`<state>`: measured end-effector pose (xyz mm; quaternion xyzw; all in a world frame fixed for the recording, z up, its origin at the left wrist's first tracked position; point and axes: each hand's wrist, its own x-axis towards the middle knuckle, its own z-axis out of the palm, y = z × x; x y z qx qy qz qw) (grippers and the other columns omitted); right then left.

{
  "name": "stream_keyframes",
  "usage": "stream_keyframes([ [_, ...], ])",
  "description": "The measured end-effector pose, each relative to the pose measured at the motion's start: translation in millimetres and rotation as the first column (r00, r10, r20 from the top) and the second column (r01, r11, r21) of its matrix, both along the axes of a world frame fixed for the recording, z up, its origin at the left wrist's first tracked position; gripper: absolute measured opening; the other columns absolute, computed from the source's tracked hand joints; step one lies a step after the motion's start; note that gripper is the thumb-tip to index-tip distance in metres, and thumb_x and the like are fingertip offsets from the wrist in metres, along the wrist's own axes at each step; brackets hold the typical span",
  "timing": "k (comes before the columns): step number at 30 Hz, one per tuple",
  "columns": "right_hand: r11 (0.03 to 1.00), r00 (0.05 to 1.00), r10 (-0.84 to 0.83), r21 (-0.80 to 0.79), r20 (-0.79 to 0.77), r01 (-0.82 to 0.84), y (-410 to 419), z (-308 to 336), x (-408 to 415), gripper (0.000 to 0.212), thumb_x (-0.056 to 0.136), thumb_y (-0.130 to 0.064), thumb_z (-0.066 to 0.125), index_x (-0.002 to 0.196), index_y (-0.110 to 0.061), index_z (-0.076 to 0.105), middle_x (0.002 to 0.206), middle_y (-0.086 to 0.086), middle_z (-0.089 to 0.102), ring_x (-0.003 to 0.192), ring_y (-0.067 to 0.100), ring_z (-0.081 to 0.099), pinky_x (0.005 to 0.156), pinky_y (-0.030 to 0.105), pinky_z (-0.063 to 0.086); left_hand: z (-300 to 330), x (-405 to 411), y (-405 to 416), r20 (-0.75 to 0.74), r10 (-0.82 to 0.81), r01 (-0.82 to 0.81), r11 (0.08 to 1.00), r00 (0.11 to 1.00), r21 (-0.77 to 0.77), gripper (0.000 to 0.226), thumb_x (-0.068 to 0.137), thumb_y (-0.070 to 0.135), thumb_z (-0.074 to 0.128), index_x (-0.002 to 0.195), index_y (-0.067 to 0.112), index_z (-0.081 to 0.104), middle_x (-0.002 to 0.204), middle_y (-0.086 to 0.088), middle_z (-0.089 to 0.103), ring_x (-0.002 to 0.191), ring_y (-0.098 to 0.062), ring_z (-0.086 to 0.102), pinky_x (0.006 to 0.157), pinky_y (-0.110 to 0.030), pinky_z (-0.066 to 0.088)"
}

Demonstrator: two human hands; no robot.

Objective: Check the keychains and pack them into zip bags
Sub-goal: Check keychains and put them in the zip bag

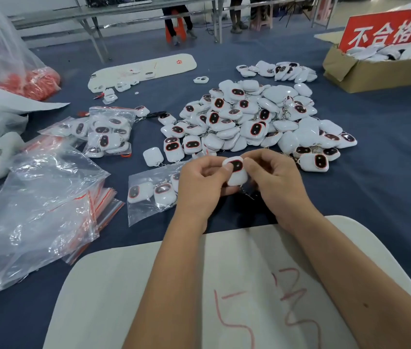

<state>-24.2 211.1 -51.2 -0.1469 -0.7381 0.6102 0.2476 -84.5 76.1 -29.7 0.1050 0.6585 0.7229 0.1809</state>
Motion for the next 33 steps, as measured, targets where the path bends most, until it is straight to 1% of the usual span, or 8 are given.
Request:
stream_keyframes([
  [2,0.999,1.0,0.025,0.031,0.004,-0.025,-0.8,-0.7,1.5,0.012,0.092,-0.032,0.065,0.091,-0.027,0.077,0.081,-0.006,0.075,0.072,0.007,0.063,0.069,0.031,0.053,-1.6,-2.6,-2.4,-0.031,0.009,-0.011,0.999,0.999,-0.047,0.012,0.098,0.006,0.068,0.092,0.014,0.075,0.081,-0.007,0.078,0.074,-0.017,0.077,0.061,-0.026,0.06],
  [4,0.999,0.999,0.035,0.027,-0.006,-0.035,-0.9,-1.2,2.0,0.01,0.091,-0.03,0.067,0.09,-0.028,0.077,0.081,-0.006,0.076,0.071,0.005,0.064,0.067,0.026,0.051,-2.6,-3.6,-2.7,-0.035,0.016,-0.018,0.998,0.999,-0.066,0.014,0.098,0.007,0.068,0.09,0.016,0.075,0.078,-0.005,0.078,0.07,-0.015,0.075,0.059,-0.025,0.059],
  [7,0.999,0.999,0.04,0.028,-0.01,-0.04,-0.7,-0.6,2.1,0.01,0.095,-0.027,0.068,0.09,-0.028,0.076,0.077,-0.01,0.073,0.066,0.001,0.06,0.063,0.019,0.047,-2.5,-4.1,-3.6,-0.011,-0.003,0.002,0.999,1.0,-0.038,0.012,0.098,0.008,0.069,0.092,0.016,0.075,0.081,-0.005,0.079,0.075,-0.017,0.077,0.062,-0.026,0.061],
  [11,0.998,0.999,0.044,0.049,0.013,-0.045,-1.8,-0.9,2.1,0.013,0.099,-0.025,0.066,0.09,-0.028,0.076,0.074,-0.008,0.071,0.065,0.005,0.058,0.064,0.027,0.047,-2.4,-4.8,-5.0,-0.027,-0.009,0.008,0.999,1.0,-0.047,0.012,0.099,0.007,0.067,0.094,0.015,0.075,0.083,-0.006,0.079,0.077,-0.017,0.078,0.063,-0.027,0.061],
  [15,0.998,0.999,0.05,0.024,0.009,-0.05,-2.5,0.0,3.0,0.012,0.097,-0.03,0.066,0.092,-0.027,0.076,0.08,0.002,0.073,0.069,0.013,0.059,0.065,0.034,0.048,-1.5,-3.9,-5.7,-0.017,-0.019,0.019,1.0,1.0,-0.008,0.008,0.098,0.006,0.067,0.1,0.01,0.075,0.083,-0.006,0.079,0.076,-0.016,0.077,0.063,-0.026,0.061],
  [24,0.998,0.998,0.047,0.037,0.029,-0.048,-3.3,3.1,4.5,0.011,0.099,-0.025,0.068,0.093,-0.025,0.077,0.076,-0.001,0.072,0.066,0.01,0.057,0.064,0.033,0.048,-3.4,-4.2,-7.9,-0.043,-0.042,0.042,0.999,0.998,0.017,0.01,0.098,0.008,0.069,0.101,0.014,0.076,0.088,-0.007,0.08,0.083,-0.018,0.078,0.066,-0.026,0.062],
  [29,0.996,0.998,0.044,0.071,0.048,-0.047,-3.0,7.9,7.3,0.011,0.099,-0.02,0.069,0.09,-0.021,0.076,0.078,0.005,0.075,0.068,0.016,0.065,0.07,0.046,0.059,-4.4,-3.9,-9.3,-0.061,-0.099,0.1,0.995,0.993,0.0,0.012,0.098,0.007,0.068,0.104,0.013,0.077,0.089,-0.01,0.08,0.084,-0.019,0.078,0.068,-0.026,0.062],
  [33,0.995,0.997,0.036,0.087,0.073,-0.042,-3.0,8.4,7.1,0.012,0.099,-0.018,0.068,0.09,-0.019,0.074,0.076,0.003,0.074,0.064,0.011,0.064,0.063,0.035,0.056,-4.9,-4.4,-9.8,-0.074,-0.111,0.11,0.994,0.991,-0.012,0.013,0.098,0.007,0.068,0.104,0.013,0.078,0.09,-0.01,0.08,0.084,-0.02,0.078,0.068,-0.026,0.062],
])
